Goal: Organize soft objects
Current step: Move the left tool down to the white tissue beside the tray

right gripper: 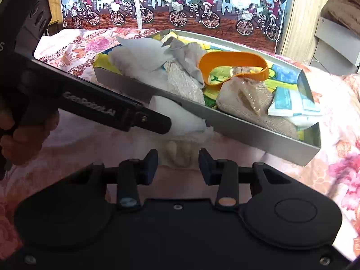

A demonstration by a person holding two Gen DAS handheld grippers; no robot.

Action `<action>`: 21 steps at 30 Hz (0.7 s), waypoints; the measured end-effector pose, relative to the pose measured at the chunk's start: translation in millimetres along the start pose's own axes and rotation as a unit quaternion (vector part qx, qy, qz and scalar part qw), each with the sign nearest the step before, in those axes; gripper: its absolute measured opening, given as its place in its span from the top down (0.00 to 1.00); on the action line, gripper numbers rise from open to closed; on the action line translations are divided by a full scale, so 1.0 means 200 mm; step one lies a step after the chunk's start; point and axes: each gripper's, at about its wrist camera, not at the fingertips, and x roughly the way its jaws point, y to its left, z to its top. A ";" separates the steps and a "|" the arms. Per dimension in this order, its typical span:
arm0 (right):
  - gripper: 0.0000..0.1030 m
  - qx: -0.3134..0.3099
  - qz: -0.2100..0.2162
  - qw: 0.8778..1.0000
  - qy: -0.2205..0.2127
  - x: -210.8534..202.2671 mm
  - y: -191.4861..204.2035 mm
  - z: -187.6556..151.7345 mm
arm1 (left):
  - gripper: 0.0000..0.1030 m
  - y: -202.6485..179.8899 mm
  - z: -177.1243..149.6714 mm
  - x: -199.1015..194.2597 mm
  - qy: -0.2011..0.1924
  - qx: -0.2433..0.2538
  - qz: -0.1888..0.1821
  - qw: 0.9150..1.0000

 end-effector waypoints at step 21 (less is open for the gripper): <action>0.84 0.025 0.027 0.999 -0.011 -0.20 -0.05 0.00 | 0.95 -0.07 -0.07 -0.16 0.009 -0.035 0.077 0.996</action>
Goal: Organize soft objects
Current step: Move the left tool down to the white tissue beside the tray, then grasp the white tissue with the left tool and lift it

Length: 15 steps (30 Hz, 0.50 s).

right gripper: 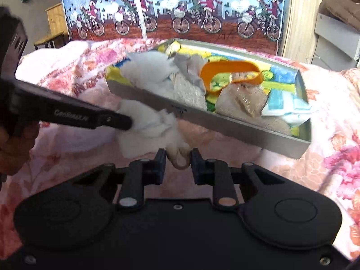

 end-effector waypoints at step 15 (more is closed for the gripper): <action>0.84 0.011 -0.002 0.998 -0.066 -0.26 0.04 0.09 | 0.95 -0.05 0.07 -0.46 -0.069 0.010 0.063 0.996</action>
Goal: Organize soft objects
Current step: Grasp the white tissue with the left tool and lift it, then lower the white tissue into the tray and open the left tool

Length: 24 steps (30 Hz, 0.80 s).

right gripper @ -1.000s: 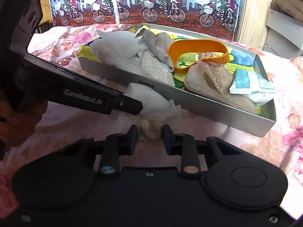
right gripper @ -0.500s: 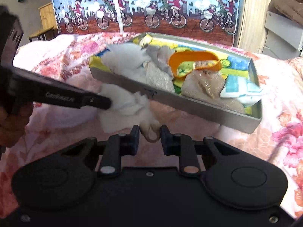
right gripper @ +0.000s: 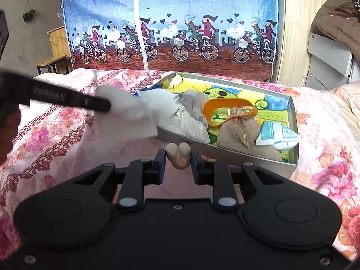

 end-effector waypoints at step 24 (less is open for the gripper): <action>0.83 0.055 -0.048 0.996 -0.042 0.52 -0.15 0.16 | 0.95 -0.09 0.35 0.40 -0.041 -0.050 0.014 0.998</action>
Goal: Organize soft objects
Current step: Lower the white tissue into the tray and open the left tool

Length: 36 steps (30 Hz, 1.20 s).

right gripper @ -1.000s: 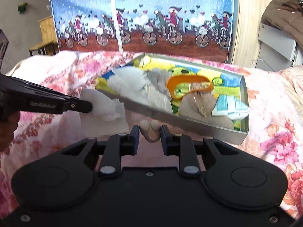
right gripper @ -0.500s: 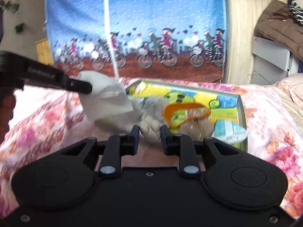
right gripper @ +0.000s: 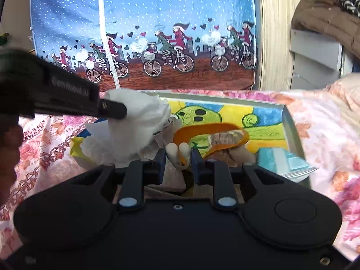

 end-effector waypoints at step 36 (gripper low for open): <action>0.01 0.015 -0.027 0.997 -0.071 -0.49 -0.04 0.12 | 0.21 0.01 -0.04 -0.46 -0.084 -0.006 0.079 0.993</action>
